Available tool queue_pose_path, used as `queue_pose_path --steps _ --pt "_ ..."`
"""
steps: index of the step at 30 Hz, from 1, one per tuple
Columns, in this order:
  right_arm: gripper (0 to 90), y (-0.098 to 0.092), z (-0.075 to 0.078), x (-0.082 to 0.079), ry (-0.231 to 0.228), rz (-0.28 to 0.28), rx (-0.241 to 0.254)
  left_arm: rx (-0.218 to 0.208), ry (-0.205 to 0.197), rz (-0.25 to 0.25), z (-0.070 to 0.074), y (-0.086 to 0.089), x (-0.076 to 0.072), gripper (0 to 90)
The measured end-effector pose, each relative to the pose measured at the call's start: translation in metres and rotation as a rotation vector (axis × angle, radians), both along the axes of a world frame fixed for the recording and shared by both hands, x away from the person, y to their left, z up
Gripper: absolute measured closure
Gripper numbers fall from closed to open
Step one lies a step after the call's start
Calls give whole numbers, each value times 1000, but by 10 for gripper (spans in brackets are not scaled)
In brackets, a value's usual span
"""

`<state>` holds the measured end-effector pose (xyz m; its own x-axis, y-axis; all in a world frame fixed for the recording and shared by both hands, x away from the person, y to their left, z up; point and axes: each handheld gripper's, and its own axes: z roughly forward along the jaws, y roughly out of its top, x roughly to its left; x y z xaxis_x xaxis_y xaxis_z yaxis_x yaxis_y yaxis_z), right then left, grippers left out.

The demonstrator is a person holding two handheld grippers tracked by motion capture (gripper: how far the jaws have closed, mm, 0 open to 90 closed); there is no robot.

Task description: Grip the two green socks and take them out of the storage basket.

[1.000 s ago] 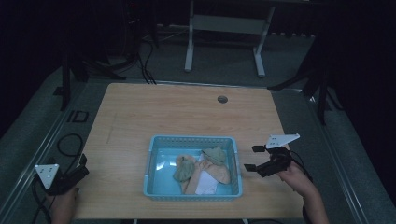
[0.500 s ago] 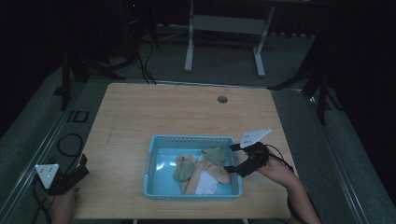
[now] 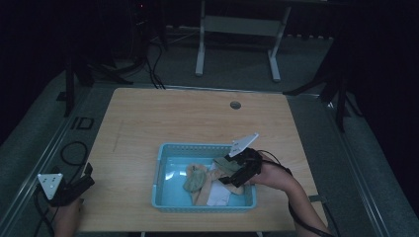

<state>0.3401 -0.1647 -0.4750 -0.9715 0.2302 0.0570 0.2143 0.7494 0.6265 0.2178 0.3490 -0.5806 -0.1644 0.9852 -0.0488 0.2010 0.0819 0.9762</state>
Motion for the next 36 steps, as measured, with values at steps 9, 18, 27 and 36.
queue_pose_path --steps 9,18,27,36 --pt "159 33 -5 5 10 36 -48 -2 2 -2 0 0 0 4" --pt "159 62 -16 11 26 59 -75 -4 4 -6 0 1 0 4" --pt "314 82 -34 13 79 96 -119 -4 8 -8 0 1 1 4" --pt "817 84 -35 5 81 159 -157 -6 10 -7 0 1 1 4"
